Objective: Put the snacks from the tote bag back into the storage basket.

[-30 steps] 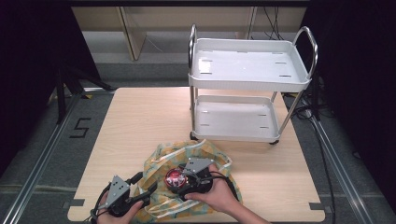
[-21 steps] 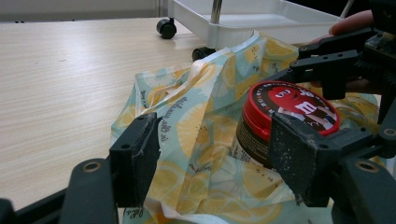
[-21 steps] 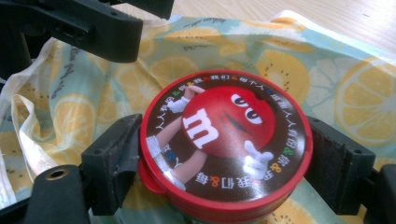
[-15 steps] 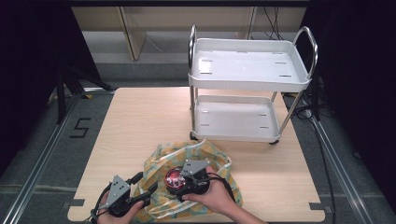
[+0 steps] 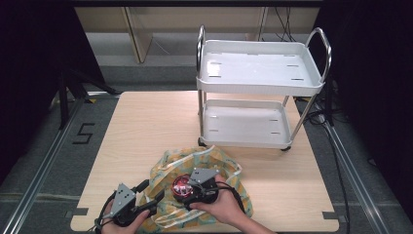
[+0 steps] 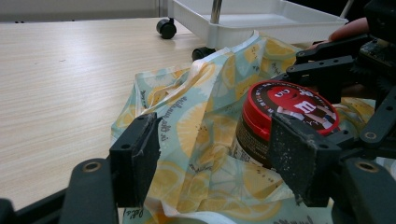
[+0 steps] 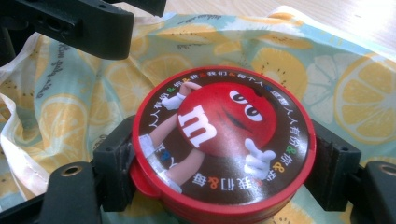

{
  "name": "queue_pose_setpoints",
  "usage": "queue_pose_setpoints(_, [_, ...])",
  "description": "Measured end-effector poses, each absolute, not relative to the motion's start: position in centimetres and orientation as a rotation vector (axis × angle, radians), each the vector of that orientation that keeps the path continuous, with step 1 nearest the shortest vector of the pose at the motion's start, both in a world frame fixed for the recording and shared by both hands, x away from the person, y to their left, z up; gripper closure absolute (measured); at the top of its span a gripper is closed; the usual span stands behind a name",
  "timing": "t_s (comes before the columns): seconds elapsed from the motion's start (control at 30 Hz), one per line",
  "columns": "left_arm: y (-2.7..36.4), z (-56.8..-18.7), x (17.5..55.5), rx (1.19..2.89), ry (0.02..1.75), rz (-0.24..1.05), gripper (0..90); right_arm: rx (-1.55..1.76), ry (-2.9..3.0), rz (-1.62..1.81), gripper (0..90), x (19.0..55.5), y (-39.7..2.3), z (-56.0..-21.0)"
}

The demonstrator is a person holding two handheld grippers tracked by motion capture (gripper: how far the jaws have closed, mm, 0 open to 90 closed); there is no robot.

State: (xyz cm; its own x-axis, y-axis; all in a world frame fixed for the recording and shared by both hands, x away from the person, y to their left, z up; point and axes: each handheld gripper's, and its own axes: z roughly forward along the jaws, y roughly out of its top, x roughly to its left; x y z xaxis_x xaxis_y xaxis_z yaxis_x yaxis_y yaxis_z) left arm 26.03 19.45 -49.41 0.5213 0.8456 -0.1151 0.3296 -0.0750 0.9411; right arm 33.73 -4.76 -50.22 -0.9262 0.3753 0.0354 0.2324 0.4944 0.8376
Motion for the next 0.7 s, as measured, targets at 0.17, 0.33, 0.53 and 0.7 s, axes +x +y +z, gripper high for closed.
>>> queue_pose_setpoints(0.17, [19.5, -49.4, 26.0, 1.651, 1.014, 0.579, 33.6, 0.510, 2.561, 1.413, 26.6, 33.7, -4.8, -50.2])
queue_pose_setpoints(0.33, [19.5, -49.4, 26.0, 1.649, 1.016, 0.584, 33.6, 0.494, 2.552, 1.406, 26.6, 33.6, -4.8, -50.1])
queue_pose_setpoints(0.53, [19.5, -49.4, 26.1, 1.652, 1.013, 0.585, 33.7, 0.486, 2.532, 1.414, 26.7, 33.6, -4.9, -49.5])
queue_pose_setpoints(0.7, [19.5, -49.4, 26.1, 1.648, 1.015, 0.583, 33.7, 0.482, 2.526, 1.424, 26.7, 33.6, -5.0, -49.0])
